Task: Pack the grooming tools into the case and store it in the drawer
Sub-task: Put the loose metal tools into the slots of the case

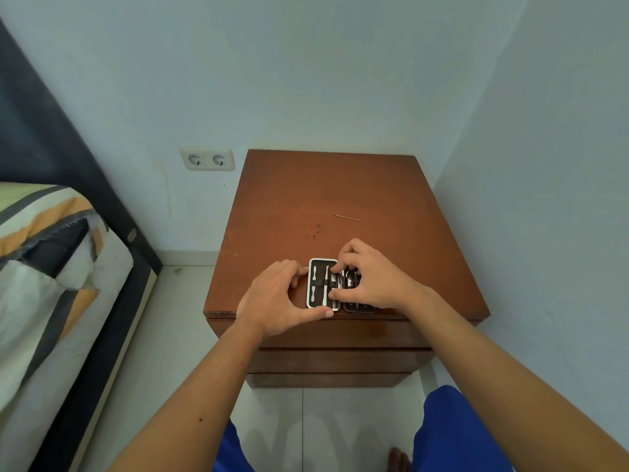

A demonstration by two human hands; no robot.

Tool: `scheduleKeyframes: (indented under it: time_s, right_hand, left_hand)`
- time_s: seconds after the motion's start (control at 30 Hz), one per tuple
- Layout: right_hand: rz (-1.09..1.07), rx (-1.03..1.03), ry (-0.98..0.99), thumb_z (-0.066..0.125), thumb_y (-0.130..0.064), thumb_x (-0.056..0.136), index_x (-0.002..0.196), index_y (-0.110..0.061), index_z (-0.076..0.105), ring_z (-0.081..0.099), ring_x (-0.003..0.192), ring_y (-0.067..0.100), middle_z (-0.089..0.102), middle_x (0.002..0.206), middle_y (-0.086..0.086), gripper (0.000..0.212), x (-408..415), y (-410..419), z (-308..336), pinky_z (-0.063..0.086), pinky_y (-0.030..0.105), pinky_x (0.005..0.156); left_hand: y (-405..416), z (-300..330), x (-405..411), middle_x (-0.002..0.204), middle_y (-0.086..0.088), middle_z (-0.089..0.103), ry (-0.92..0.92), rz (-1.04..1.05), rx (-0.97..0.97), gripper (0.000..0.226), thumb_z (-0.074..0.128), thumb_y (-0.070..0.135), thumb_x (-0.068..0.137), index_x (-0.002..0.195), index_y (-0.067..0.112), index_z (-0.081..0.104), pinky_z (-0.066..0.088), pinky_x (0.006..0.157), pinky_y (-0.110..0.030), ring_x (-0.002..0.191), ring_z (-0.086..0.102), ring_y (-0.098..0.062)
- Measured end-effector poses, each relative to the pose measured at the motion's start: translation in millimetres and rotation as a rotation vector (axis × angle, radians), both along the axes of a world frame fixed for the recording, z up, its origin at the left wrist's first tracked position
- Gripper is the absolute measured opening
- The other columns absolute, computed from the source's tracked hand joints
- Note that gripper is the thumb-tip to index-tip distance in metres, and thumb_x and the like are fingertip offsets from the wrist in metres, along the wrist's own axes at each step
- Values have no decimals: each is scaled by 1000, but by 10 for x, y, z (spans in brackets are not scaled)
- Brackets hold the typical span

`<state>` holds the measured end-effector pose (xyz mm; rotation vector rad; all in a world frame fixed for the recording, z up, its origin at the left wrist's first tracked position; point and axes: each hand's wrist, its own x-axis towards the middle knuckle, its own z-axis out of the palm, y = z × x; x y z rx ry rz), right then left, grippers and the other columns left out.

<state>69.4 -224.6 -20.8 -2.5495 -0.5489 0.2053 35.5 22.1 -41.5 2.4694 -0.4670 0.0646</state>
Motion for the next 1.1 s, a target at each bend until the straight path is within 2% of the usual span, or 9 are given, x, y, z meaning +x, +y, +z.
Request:
scheduleKeyframes:
  time_s: [0.13,0.2,0.33,0.4,0.47,0.67,0.8,0.97,1.1]
  right_hand:
    - [-2,19,10,79,-63,75,111,-32,71,56,101,3,51,114,-18,48,39,-16,14,51,27,88]
    - [-64,92,-27,80,-51,82,109,-31,75,59,94,2,57,109,-18,34,122,-35,34,48,22,82]
    - [-385,216,-129,80,-24,90,102,-26,79,63,85,7,72,101,-8,13,487,-128,-4,52,28,86]
    - [-566,205,-161,78,-23,90,101,-24,81,63,87,11,76,102,-2,11,686,-192,-77,52,29,92]
    - [-657,196,-165,77,-23,92,102,-22,81,62,89,11,78,104,1,12,824,-225,-136,46,23,89]
    - [-627,147,-169,76,-28,93,95,-25,81,61,90,14,66,89,-7,6,981,-188,-159,40,23,83]
    - [-599,144,-172,77,-33,91,95,-27,78,64,86,15,66,82,-9,7,1047,-210,-150,48,29,80]
    - [-560,84,-170,73,-35,93,97,-29,78,63,89,15,68,90,-7,9,1078,-215,-132,45,29,80]
    - [-556,24,-174,68,-33,96,96,-29,76,64,92,17,66,92,-8,9,1064,-171,-86,51,34,84]
  left_hand:
    - [1,0,-4,91,17,53,0,1,-4,71,82,82,63,108,32,59,42,71,-21,86,53,-5]
    - [7,-5,-10,91,17,53,4,3,-8,71,82,82,63,108,32,59,42,71,-20,86,53,-5]
    - [15,-13,-13,91,18,53,14,10,-7,73,81,83,62,108,32,58,42,71,-20,87,53,-5]
    - [14,-6,-7,92,16,54,23,5,-7,72,81,83,63,107,30,58,45,71,-23,87,53,-6]
    - [15,-4,0,92,15,54,32,6,-8,71,81,83,63,103,29,58,47,72,-27,87,53,-7]
    - [9,0,1,92,15,54,35,5,-6,71,82,82,62,105,32,57,44,72,-24,87,53,-6]
    - [12,13,-2,91,15,53,24,3,-12,68,84,80,62,102,35,54,39,70,-20,86,51,-7]
    - [4,10,9,92,16,53,27,8,-7,71,85,79,62,107,32,58,36,70,-15,87,51,-6]
    - [7,-4,21,91,17,52,20,10,-3,72,83,82,62,107,32,58,38,70,-18,87,52,-6]
